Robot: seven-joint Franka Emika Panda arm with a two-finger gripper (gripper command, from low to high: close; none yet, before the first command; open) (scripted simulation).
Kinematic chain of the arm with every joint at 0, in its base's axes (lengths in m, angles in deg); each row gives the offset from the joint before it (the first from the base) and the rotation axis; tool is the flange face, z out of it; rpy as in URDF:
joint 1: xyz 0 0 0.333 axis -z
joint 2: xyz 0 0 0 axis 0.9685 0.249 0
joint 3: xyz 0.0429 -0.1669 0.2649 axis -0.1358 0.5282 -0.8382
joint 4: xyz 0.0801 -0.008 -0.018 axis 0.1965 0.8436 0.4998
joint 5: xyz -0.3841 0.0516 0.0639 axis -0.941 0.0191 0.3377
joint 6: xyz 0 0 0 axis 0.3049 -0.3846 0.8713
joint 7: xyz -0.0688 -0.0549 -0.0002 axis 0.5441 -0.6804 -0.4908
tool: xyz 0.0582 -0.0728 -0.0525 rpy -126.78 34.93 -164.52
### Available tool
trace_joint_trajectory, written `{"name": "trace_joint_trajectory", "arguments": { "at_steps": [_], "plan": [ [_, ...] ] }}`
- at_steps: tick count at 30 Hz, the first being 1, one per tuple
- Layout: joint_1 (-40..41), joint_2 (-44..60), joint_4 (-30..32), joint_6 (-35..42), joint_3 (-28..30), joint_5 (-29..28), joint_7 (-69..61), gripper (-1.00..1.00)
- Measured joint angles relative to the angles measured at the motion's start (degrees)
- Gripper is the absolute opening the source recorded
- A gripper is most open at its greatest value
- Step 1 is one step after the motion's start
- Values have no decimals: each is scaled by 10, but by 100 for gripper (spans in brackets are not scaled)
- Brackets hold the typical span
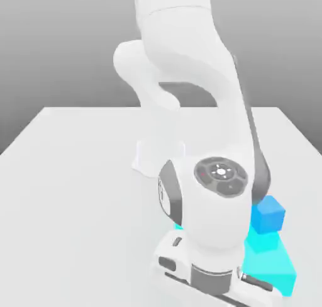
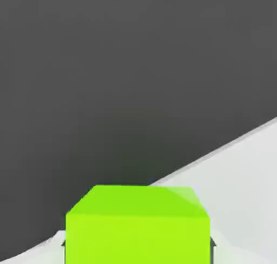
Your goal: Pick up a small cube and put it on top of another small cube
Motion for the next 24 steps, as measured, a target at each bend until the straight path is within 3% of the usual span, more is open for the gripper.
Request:
{"name": "trace_joint_trajectory", "arguments": {
  "at_steps": [14, 21, 24],
  "plan": [
    [-80, -273, 143, 109, -95, 155, 137, -100],
    [-117, -380, 226, 135, -130, 191, 255, -100],
    [-117, -380, 249, 116, -145, 181, 294, -100]
  ]
}}
